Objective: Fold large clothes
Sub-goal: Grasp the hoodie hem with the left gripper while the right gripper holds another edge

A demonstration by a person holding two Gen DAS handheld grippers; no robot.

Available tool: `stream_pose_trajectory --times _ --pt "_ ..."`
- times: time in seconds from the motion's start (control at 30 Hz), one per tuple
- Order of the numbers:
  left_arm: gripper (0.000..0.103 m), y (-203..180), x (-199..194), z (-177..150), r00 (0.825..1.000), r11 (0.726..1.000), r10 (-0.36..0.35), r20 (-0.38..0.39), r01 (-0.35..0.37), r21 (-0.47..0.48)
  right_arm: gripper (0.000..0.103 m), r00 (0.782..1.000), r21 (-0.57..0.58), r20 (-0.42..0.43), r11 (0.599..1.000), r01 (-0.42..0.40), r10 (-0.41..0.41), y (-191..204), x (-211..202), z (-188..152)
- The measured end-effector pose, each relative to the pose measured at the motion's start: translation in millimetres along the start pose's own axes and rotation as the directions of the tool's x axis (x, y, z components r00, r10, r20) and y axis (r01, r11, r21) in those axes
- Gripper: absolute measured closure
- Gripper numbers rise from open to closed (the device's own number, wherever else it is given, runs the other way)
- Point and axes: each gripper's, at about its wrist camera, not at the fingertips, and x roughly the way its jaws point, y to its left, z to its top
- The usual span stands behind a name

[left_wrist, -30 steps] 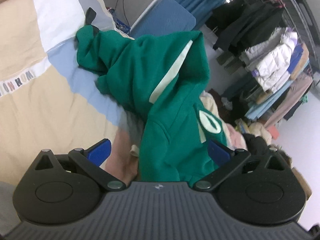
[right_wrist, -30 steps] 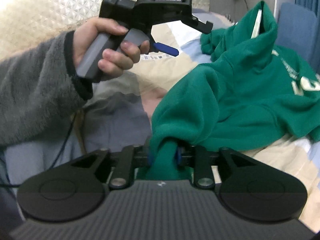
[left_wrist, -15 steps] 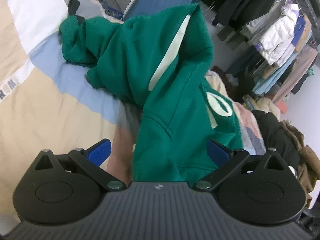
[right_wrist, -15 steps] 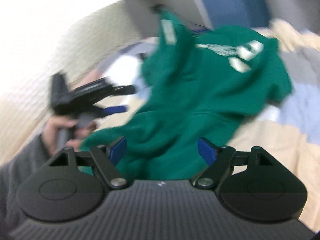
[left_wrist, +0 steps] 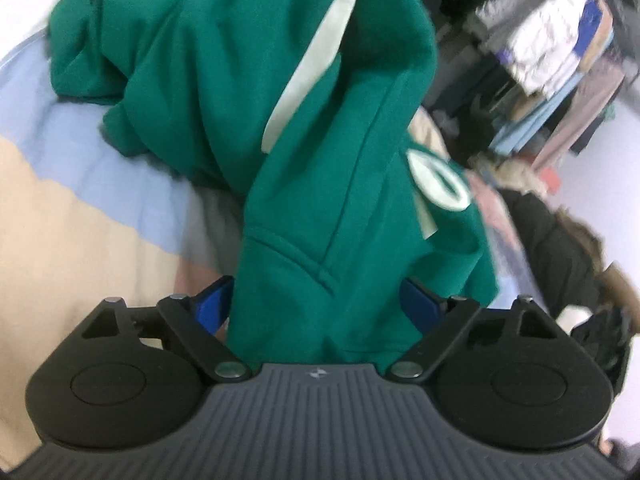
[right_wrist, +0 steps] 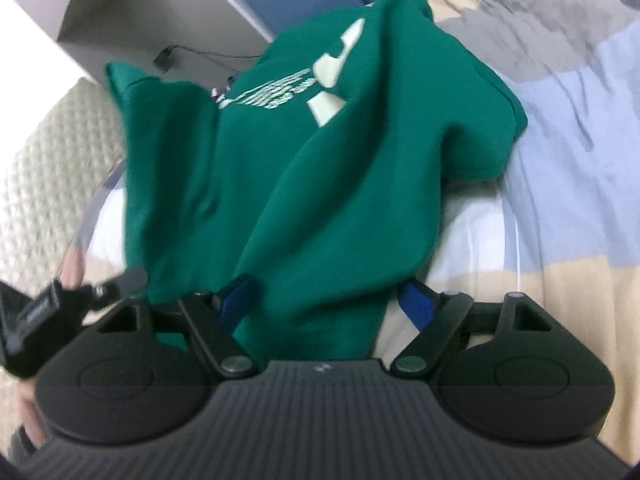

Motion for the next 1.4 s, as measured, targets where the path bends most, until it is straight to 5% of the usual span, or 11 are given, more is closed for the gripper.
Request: stream_pose_trajectory --times 0.17,0.27,0.33,0.4,0.7,1.0,1.27,1.37,1.4 --pt "0.047 7.5 14.1 3.3 1.0 1.0 0.013 -0.015 -0.013 -0.001 0.034 1.0 -0.026 0.022 1.0 -0.006 0.007 -1.3 11.6 7.3" --pt "0.072 16.0 14.2 3.6 1.0 1.0 -0.005 -0.005 0.004 -0.027 0.069 1.0 -0.037 0.028 0.999 -0.001 0.002 -6.3 15.3 14.4" --pt "0.087 14.6 11.0 4.7 1.0 0.999 -0.025 0.003 0.025 -0.025 0.081 0.999 -0.031 0.029 0.999 -0.024 0.025 -6.7 12.7 17.6" --pt "0.09 6.3 3.7 5.3 0.998 0.999 -0.052 0.025 0.052 0.003 0.086 0.997 -0.043 0.057 0.998 -0.054 0.057 -2.7 -1.4 21.9" --pt "0.093 -40.1 -34.0 -16.1 0.963 0.964 -0.266 0.046 0.265 0.028 0.092 0.946 -0.072 0.238 0.975 -0.209 0.22 11.3 -96.1 35.0" --pt "0.094 -95.5 -82.5 -75.6 0.914 0.906 -0.4 -0.063 0.405 0.12 0.093 0.894 -0.129 0.334 0.954 -0.272 0.3 9.2 -182.8 20.9" --pt "0.092 -104.7 -62.9 -100.9 0.955 0.951 -0.249 -0.161 0.273 0.145 0.09 0.972 -0.007 0.219 0.996 -0.085 0.084 -9.5 -176.8 0.9" --pt "0.073 -106.5 -55.6 -101.6 0.969 0.962 -0.182 -0.167 0.211 0.173 0.078 0.985 -0.006 0.164 0.998 -0.059 0.059 -10.1 -167.3 -4.7" --pt "0.053 -106.9 -51.9 -97.3 0.971 0.964 -0.177 -0.161 0.204 0.172 0.063 0.987 -0.011 0.156 0.999 -0.04 0.041 -8.9 -165.4 -6.4"
